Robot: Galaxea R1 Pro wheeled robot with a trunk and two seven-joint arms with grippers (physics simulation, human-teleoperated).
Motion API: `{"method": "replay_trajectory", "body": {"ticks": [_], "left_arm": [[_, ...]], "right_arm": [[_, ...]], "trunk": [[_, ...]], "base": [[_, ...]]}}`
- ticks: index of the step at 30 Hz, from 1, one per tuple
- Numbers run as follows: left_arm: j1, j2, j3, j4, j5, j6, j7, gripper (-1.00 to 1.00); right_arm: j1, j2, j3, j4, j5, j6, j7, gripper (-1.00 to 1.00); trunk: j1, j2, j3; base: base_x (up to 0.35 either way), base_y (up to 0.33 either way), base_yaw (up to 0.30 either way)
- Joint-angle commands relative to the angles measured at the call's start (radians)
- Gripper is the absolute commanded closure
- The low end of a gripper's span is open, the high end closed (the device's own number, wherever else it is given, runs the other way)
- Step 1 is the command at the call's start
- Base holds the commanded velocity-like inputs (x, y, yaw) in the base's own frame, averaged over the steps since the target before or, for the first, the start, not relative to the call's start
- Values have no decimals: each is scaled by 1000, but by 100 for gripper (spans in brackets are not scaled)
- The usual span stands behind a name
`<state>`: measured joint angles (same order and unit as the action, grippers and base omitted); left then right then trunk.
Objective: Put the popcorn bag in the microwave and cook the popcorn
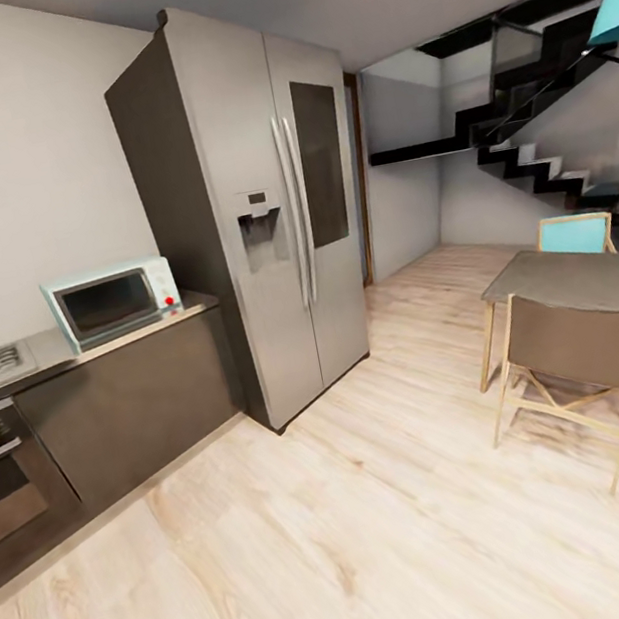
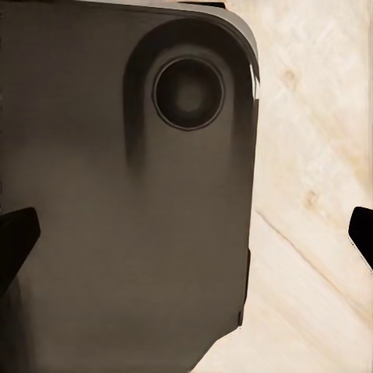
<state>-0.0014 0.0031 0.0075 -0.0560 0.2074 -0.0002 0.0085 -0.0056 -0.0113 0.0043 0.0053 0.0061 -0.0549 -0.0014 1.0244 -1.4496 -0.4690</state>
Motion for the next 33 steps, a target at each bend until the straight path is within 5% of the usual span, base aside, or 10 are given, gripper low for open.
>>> {"method": "replay_trajectory", "body": {"ticks": [1, 33], "left_arm": [[0, 0, 0, -1, 6, 1, 1, -100], [0, 0, 2, -1, 6, -10, 1, -100]], "right_arm": [[-1, 0, 0, 1, 1, -3, 0, -100], [-1, -1, 0, 1, 2, -3, 0, -100]], "trunk": [[1, 0, -1], [1, 0, -1]], "base": [[326, 0, 0], [326, 0, 0]]}}
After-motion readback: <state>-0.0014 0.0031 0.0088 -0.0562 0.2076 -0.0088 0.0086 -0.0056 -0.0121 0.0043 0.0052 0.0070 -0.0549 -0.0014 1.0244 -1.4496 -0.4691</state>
